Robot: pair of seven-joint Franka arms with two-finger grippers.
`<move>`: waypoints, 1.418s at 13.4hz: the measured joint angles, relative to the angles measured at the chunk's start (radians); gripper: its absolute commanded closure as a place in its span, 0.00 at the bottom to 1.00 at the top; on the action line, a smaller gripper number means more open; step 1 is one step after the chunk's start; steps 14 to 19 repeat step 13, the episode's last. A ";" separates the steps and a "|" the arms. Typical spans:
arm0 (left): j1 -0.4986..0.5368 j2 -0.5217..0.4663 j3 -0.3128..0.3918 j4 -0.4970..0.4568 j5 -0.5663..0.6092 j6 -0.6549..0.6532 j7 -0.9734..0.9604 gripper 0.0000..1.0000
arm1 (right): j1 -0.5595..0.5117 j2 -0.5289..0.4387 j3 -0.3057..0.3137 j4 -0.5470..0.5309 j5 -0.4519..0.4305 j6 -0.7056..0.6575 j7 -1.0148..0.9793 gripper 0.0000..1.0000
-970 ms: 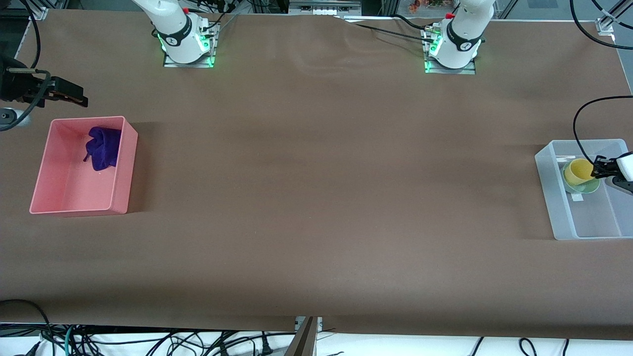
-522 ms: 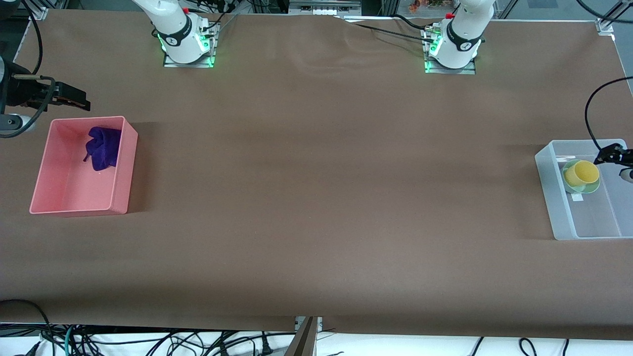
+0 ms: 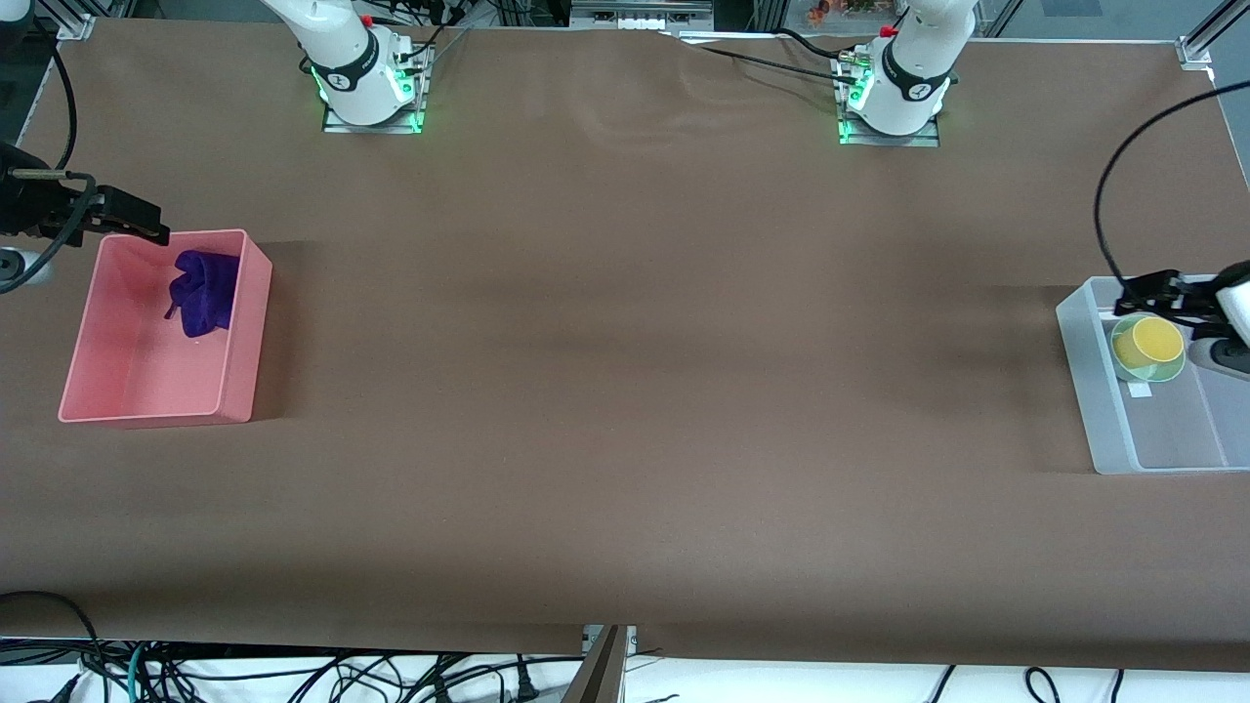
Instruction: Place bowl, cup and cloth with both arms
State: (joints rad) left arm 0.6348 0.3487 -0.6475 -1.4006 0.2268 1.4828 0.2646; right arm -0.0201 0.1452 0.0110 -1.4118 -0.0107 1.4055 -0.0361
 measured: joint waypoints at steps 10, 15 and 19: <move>-0.521 -0.287 0.512 -0.228 -0.215 0.140 -0.114 0.00 | -0.002 0.003 0.001 0.005 0.000 0.000 0.000 0.00; -0.548 -0.356 0.536 -0.320 -0.216 0.174 -0.184 0.00 | -0.002 0.003 0.001 0.005 0.000 0.000 0.000 0.00; -0.548 -0.356 0.536 -0.320 -0.216 0.174 -0.184 0.00 | -0.002 0.003 0.001 0.005 0.000 0.000 0.000 0.00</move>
